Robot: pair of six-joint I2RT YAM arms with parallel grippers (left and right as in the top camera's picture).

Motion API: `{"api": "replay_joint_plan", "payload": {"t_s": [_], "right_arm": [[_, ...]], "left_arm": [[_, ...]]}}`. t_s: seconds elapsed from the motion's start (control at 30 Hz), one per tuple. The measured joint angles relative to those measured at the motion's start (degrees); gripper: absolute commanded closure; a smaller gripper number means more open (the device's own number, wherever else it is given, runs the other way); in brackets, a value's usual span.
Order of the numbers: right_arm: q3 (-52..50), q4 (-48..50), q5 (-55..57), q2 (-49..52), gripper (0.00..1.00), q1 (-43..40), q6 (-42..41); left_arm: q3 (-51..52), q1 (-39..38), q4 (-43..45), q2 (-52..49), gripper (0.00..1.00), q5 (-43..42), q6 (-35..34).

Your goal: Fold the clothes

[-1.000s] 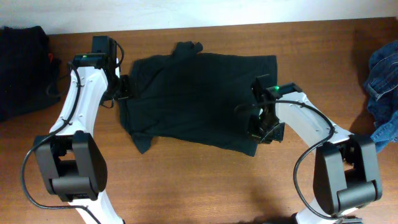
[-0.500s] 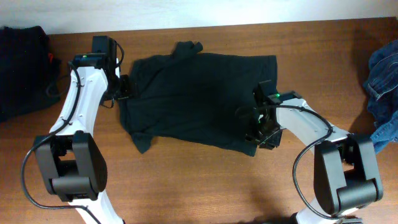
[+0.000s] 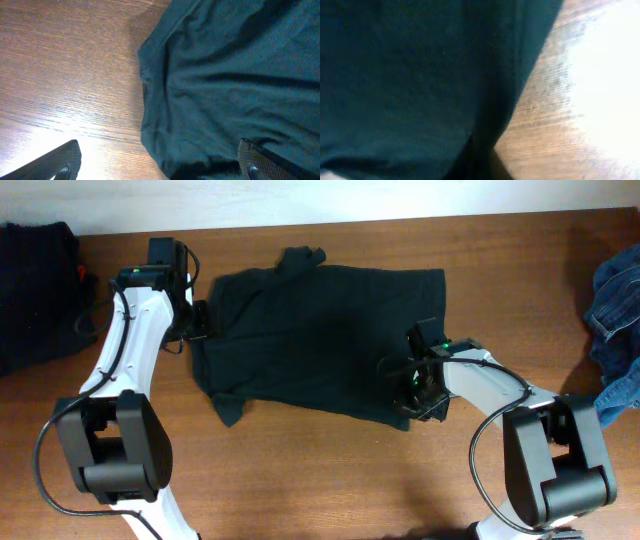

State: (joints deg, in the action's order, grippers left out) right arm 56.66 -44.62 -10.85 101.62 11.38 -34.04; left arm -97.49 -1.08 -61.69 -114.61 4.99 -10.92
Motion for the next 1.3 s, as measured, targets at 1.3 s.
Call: {"api": "replay_joint_plan", "payload": {"t_s": [1.3], "right_arm": [[7.4,-0.6,6.4,-4.8,0.78,7.9,25.8]], "left_arm": [[0.0,0.0,0.0,0.0,0.01,0.0,0.0]]}}
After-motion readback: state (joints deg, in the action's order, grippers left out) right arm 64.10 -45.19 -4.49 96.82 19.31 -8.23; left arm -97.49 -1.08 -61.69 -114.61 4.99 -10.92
